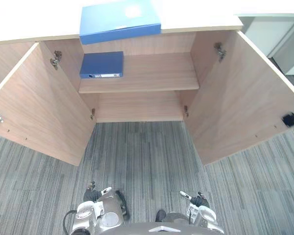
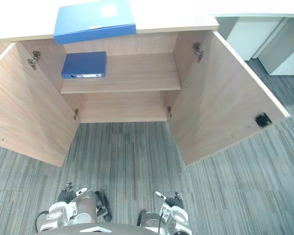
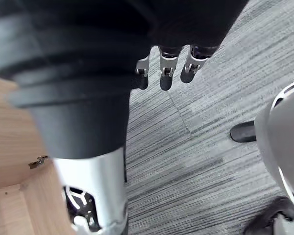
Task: Walk over to the cabinet, pick up the folder, carry it to the office cabinet, place the folder inside the office cabinet, then close the office cabinet door
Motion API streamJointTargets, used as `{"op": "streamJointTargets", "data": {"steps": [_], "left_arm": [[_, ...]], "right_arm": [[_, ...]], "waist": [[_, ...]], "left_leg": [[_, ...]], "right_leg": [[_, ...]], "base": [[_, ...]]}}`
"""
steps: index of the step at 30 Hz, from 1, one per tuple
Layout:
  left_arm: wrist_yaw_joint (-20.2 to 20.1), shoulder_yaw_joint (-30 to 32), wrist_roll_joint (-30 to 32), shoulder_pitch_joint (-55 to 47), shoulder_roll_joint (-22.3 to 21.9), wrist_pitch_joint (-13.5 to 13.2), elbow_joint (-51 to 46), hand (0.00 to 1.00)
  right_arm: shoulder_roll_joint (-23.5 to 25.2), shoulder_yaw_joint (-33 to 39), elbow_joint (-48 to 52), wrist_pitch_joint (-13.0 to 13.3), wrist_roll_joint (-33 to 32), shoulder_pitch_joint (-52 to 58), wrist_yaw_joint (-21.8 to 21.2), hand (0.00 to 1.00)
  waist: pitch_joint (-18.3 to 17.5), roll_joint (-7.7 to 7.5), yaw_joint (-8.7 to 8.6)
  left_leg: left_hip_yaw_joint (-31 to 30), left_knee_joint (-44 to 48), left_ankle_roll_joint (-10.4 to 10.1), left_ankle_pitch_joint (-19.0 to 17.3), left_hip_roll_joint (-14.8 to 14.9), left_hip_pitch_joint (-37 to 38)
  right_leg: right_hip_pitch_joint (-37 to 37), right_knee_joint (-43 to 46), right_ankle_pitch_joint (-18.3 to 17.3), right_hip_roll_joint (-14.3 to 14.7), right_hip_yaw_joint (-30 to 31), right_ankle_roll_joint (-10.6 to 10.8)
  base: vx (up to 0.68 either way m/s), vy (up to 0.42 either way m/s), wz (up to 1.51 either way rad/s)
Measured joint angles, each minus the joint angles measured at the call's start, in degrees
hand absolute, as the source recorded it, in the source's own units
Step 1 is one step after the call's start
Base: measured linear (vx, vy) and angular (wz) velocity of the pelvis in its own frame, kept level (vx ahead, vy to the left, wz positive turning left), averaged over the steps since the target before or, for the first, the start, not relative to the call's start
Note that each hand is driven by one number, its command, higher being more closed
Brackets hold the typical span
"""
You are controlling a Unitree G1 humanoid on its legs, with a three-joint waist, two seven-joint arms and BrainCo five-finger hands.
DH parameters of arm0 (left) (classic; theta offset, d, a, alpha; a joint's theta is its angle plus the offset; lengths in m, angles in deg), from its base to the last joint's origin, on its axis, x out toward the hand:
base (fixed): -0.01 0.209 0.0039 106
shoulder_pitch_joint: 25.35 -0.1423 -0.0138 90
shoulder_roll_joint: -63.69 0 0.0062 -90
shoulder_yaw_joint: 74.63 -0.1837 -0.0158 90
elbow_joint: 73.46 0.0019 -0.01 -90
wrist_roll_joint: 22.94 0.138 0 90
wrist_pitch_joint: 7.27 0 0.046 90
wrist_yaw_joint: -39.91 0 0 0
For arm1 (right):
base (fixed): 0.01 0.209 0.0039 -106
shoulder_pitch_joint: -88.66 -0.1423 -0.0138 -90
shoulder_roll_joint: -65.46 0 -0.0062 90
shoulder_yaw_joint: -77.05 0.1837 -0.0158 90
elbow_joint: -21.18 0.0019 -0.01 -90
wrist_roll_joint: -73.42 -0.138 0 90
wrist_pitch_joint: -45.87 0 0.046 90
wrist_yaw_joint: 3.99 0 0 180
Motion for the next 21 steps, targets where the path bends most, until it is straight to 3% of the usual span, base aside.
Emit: {"op": "streamJointTargets", "data": {"steps": [1,2,3,5,6,7,10,11,13,15,16,17,18,19,21], "left_arm": [[0.0,0.1,0.0,-0.2,0.0,0.1,0.2,0.00],[0.0,0.1,0.0,-0.2,0.0,0.1,0.1,0.00],[0.0,0.1,0.1,-0.3,0.7,0.3,0.3,0.00],[0.1,0.1,0.1,-0.4,1.3,0.5,1.0,0.00],[0.0,-0.7,0.1,-0.3,1.9,0.9,1.3,0.00],[0.0,-2.0,0.1,-0.3,2.4,1.2,2.1,0.00],[0.1,-2.3,-0.1,-0.4,2.5,1.5,2.8,0.00],[0.1,-2.2,-0.2,-0.4,2.3,1.5,2.7,0.00],[0.1,-2.1,-0.2,-0.5,2.3,1.6,2.8,0.00],[0.4,-2.1,-0.2,-0.2,1.8,1.5,2.8,0.00],[0.9,-2.1,-0.2,-0.5,1.5,1.4,3.0,0.00],[1.0,-2.1,-0.2,-0.4,1.5,1.4,3.0,0.00],[1.2,-1.6,-0.2,0.2,0.7,1.3,3.5,0.00],[1.2,-0.9,-0.1,0.0,-0.5,1.1,3.5,0.00],[1.2,-0.3,-0.1,0.3,-2.7,0.9,3.4,0.00]], "right_arm": [[0.3,-0.1,0.0,0.0,0.0,0.0,0.0,0.00],[0.6,-0.1,-0.1,0.0,0.0,0.2,0.0,0.00],[1.7,-0.1,0.0,0.0,0.1,0.5,-0.1,0.00],[2.7,0.0,0.1,0.0,0.1,0.4,-0.1,0.00],[2.9,-0.2,0.3,0.2,0.2,0.2,-0.2,0.00],[2.9,-0.4,0.3,0.3,0.2,-0.2,-0.2,0.00],[3.2,-0.6,0.8,0.3,0.5,-0.8,-0.3,0.00],[3.2,-1.0,1.9,0.3,1.7,-0.8,-0.3,0.00],[3.0,-1.3,2.2,0.3,2.0,-0.8,-0.3,0.00],[2.7,-1.7,2.4,0.4,2.2,-0.9,-0.3,0.00],[2.5,-1.7,2.2,0.4,2.3,-0.9,-0.3,0.00],[2.4,-1.6,2.1,0.4,2.3,-0.6,-0.3,0.00],[1.5,-1.6,1.6,0.3,2.4,-0.8,-0.3,0.00],[0.4,-1.6,1.2,0.3,2.4,-0.5,-0.3,0.00],[-1.2,-1.2,1.0,0.3,2.3,-0.5,-0.3,0.00]], "waist": [[-0.7,-0.40,0.51],[-1.4,-0.73,0.64],[-2.7,-2.36,0.50],[-3.0,-3.41,0.73],[-2.9,-3.90,0.47],[-2.8,-3.93,-0.17],[-2.4,-3.43,-0.38],[-2.4,-3.37,-0.53],[-2.4,-3.41,-0.86],[-2.2,-2.99,-1.57],[-2.4,-3.14,-2.23],[-2.4,-3.56,-2.35],[-2.4,-2.54,-2.46],[-3.1,-0.69,-2.01],[-2.8,1.38,-2.59]], "left_leg": [[-1.9,-1.3,3.0,5.5,-1.7,0.1],[-1.7,-0.7,3.7,5.3,-2.7,0.5],[0.1,0.1,4.6,3.1,-3.6,1.2],[2.5,1.0,5.4,0.0,-4.1,4.3],[3.1,0.4,5.9,-1.5,-5.0,7.4],[3.5,-0.3,6.3,-2.5,-5.4,10.3],[4.0,-4.4,6.2,-2.9,-5.9,17.0],[4.1,-7.5,4.6,-3.9,-5.9,20.8],[4.1,-9.0,4.3,-3.9,-5.9,22.9],[3.6,-11.1,3.5,-3.5,-5.2,25.5],[2.0,-12.7,1.0,-3.5,-5.3,26.9],[0.9,-13.5,0.0,-3.6,-5.9,27.3],[-0.7,-14.3,-1.3,-3.9,-5.1,28.8],[-0.9,-14.6,-1.9,-3.2,-3.7,28.7],[-2.5,-11.7,-2.1,-2.4,-2.0,28.3]], "right_leg": [[0.7,0.0,-1.4,-1.0,1.6,1.6],[1.0,0.2,-2.1,-2.0,2.5,1.6],[0.4,2.4,-2.2,-3.6,3.9,1.6],[-3.3,13.5,-2.0,-5.7,6.3,2.0],[-7.4,25.0,-0.3,-7.3,7.2,3.8],[-11.3,35.6,0.1,-8.1,8.4,5.3],[-17.5,46.6,-1.0,-8.4,6.8,4.3],[-22.0,46.9,-2.5,-8.3,4.1,3.5],[-24.3,43.5,-3.6,-7.7,2.5,2.5],[-26.7,31.9,-3.5,-5.3,0.7,1.4],[-26.5,20.1,1.5,-3.6,1.6,0.7],[-26.1,16.1,7.6,-3.3,2.6,-0.3],[-25.1,17.2,8.9,-2.5,1.8,-1.0],[-24.6,16.9,7.9,-1.5,1.5,-1.3],[-22.9,17.4,4.8,-1.3,-1.1,-1.9]], "base": [[0.41,0.276,-0.49],[0.45,0.281,-0.53],[0.48,0.264,-0.52],[0.50,0.282,-0.46],[0.41,0.236,-0.21],[0.40,0.201,-0.11],[0.37,0.055,-0.11],[0.38,-0.001,-0.09],[0.28,-0.057,0.01],[0.35,-0.174,0.27],[0.33,-0.191,0.51],[0.35,-0.212,0.59],[0.28,-0.158,0.34],[0.35,-0.203,0.26],[0.36,-0.245,0.52]]}}
